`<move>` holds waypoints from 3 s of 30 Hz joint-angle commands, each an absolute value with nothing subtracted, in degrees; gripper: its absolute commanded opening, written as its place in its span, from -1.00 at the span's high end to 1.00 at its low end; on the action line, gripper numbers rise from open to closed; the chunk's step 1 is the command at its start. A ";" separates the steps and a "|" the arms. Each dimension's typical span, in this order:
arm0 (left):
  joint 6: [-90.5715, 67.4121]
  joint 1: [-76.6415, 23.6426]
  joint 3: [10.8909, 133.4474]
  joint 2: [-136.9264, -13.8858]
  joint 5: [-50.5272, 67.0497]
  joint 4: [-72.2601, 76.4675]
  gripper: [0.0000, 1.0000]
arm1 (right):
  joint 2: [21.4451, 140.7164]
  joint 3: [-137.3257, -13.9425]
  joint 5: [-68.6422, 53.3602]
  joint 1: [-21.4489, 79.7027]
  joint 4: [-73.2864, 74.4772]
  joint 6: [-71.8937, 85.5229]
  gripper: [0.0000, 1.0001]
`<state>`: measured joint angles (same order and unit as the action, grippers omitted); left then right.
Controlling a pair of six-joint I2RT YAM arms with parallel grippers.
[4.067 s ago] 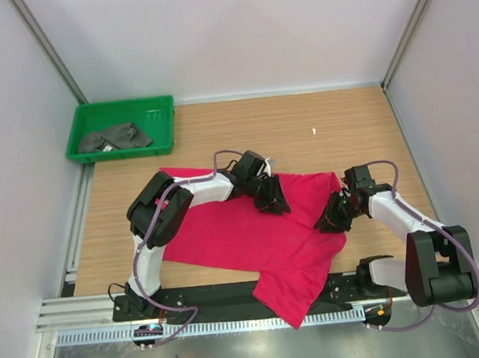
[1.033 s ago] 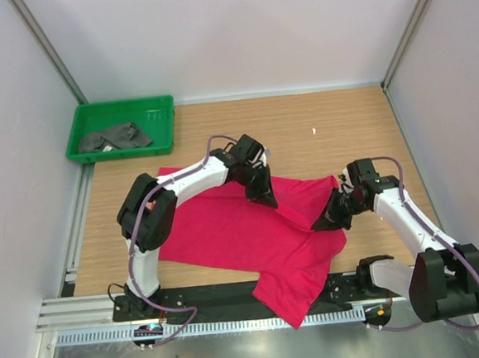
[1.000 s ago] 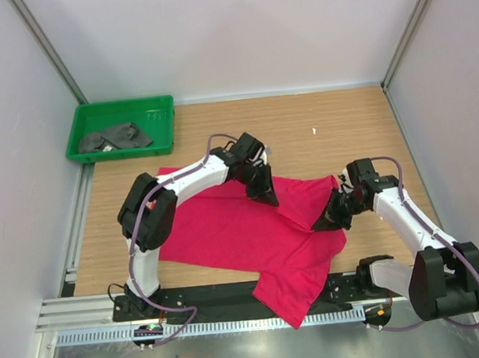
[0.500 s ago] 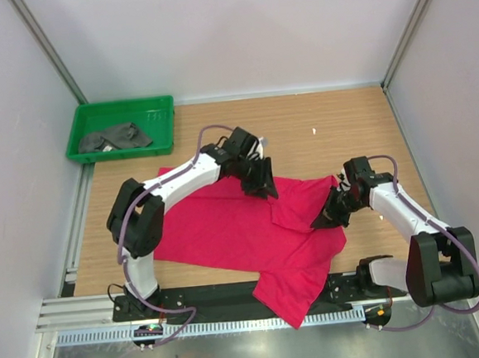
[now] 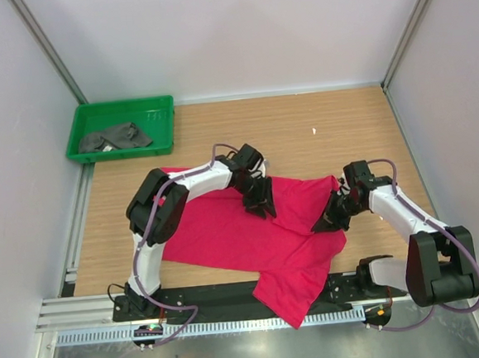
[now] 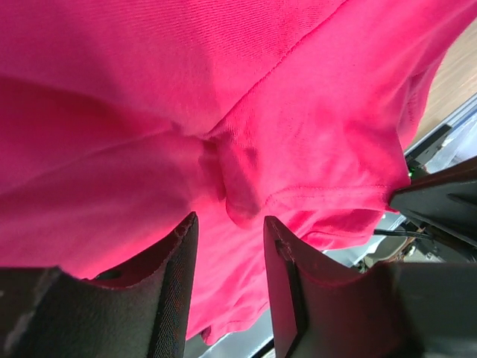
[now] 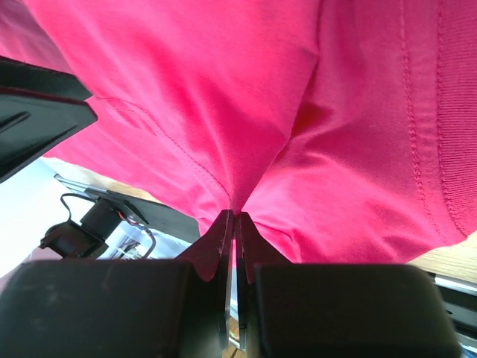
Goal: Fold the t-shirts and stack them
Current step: Fold the tshirt
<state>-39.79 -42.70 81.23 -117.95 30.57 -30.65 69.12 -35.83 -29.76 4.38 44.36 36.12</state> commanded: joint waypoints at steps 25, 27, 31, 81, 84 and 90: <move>-36.91 -43.42 87.54 -115.58 29.79 -40.96 1.00 | 67.07 -36.47 -28.21 4.57 51.41 32.61 0.92; -37.00 -43.16 86.67 -115.66 29.79 -40.96 1.00 | 66.53 -36.21 -28.21 4.57 52.47 32.35 0.92; -36.91 -43.07 86.05 -115.84 29.62 -40.96 1.00 | 65.92 -34.72 -29.44 4.66 51.60 32.96 0.92; -29.27 -4.40 84.55 -112.32 23.47 -38.05 0.46 | 97.38 -58.54 -22.41 -10.11 29.27 37.53 0.04; -29.00 -4.39 84.29 -113.29 23.20 -38.58 0.46 | 97.73 -58.18 -22.50 -10.11 28.74 38.23 0.04; -27.69 -4.22 84.29 -115.05 20.48 -40.60 0.47 | 99.84 -59.32 -19.35 -10.11 27.77 38.41 0.33</move>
